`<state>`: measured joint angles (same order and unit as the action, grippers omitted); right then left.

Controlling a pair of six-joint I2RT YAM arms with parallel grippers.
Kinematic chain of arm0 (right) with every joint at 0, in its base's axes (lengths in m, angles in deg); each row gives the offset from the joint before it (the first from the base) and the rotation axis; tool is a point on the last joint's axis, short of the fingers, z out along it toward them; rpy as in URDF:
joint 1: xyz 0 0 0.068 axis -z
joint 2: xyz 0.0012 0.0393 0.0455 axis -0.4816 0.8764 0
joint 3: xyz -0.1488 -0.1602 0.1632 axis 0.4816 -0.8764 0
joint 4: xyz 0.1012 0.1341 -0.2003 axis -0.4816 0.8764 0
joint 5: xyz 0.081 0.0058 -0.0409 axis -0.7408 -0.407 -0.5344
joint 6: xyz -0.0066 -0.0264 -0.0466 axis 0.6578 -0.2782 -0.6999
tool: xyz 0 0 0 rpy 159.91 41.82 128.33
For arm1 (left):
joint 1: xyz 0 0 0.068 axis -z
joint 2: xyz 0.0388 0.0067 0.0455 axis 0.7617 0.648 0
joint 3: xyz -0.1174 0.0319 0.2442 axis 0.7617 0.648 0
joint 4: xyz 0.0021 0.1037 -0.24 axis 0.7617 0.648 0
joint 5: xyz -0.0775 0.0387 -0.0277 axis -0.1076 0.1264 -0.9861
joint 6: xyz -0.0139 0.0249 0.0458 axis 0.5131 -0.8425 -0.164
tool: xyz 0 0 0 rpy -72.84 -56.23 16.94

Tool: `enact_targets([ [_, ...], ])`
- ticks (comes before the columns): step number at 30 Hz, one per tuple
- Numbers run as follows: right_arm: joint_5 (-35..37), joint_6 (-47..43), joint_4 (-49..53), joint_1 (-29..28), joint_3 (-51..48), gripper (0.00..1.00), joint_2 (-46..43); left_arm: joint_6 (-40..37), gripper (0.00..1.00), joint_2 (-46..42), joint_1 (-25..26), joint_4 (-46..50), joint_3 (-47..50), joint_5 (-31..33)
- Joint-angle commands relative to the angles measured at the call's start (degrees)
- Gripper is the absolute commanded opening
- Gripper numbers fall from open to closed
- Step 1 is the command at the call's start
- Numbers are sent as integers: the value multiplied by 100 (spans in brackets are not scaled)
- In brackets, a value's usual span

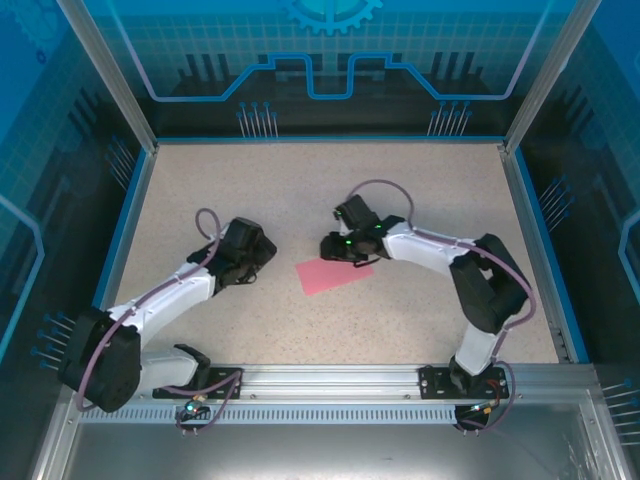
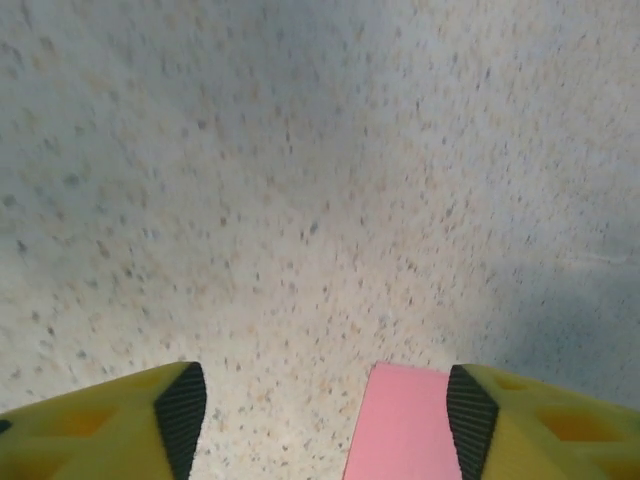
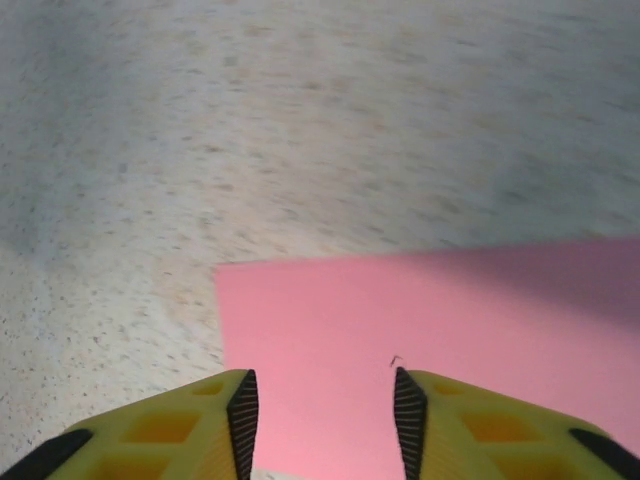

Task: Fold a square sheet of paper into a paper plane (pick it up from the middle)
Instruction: First fold in half a square sheet of paper at the center of the table, then rotate the square sheet of paper at the center of the table.

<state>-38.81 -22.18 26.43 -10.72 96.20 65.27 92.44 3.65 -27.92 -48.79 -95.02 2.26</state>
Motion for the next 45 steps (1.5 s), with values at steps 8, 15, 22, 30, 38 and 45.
enact_targets([
  [8, 200, -43, 999, -779, 1357, 46, 1433, -952, 99, 370, -972, 899, -403, -564],
  [15, 11, -1389, 1311, -1072, 988, 41, 1469, -1358, 99, 479, -998, 862, -414, -788],
  [22, 271, -3436, 1376, -958, -559, 40, 572, -1671, 99, 740, -992, 762, -485, -1233],
  [30, -44, -1372, 603, 169, -881, 48, -653, -1697, 99, 761, -958, 405, -443, -1758],
  [38, 336, -352, 749, 920, -851, 50, -282, -1763, 99, 674, -888, 37, -263, -2188],
  [45, 475, -63, 913, 1046, -567, 49, 233, -1785, 99, 680, -852, -107, -233, -2458],
])
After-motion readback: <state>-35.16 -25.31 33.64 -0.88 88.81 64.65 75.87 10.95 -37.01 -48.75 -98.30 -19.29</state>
